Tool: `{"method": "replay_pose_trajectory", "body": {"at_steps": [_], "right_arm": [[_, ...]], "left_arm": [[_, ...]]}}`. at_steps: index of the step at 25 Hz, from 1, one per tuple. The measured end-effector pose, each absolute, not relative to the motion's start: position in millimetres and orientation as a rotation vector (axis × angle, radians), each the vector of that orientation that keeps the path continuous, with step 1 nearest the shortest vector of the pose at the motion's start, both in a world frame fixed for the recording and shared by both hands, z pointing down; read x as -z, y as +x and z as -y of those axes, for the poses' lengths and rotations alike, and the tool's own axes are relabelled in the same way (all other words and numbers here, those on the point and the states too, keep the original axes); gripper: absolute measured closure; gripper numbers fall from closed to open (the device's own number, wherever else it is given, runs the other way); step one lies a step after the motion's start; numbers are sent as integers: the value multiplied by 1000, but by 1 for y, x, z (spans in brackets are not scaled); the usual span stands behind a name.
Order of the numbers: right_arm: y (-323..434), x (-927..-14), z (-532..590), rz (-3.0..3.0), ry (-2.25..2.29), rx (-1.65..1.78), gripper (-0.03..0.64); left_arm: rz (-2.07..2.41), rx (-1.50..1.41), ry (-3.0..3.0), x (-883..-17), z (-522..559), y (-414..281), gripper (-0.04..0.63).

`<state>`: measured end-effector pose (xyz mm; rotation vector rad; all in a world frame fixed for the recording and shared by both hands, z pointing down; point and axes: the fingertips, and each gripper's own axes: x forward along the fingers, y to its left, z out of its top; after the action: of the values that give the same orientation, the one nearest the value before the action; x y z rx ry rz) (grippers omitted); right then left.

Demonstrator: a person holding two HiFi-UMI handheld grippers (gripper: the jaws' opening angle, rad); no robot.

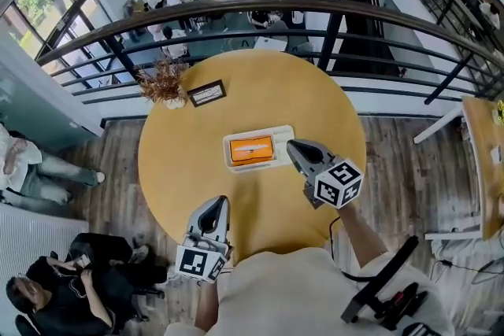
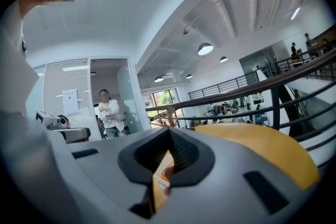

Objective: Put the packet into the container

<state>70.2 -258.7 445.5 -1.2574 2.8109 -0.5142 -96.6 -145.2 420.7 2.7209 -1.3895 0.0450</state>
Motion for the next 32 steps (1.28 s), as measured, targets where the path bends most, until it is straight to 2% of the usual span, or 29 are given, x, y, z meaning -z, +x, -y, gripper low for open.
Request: {"method": "replay_pose_trajectory", "body": {"at_steps": [12, 24, 32], "right_arm": [[80, -429, 185, -2816, -1472, 205, 613], [76, -453, 118, -2723, -1580, 383, 614], [88, -450, 128, -2722, -1627, 311, 614]], "left_arm": [[1339, -34, 2764, -421, 134, -78, 590], [1310, -23, 2757, -419, 125, -70, 589], [1307, -18, 2762, -420, 118, -63, 590]]}}
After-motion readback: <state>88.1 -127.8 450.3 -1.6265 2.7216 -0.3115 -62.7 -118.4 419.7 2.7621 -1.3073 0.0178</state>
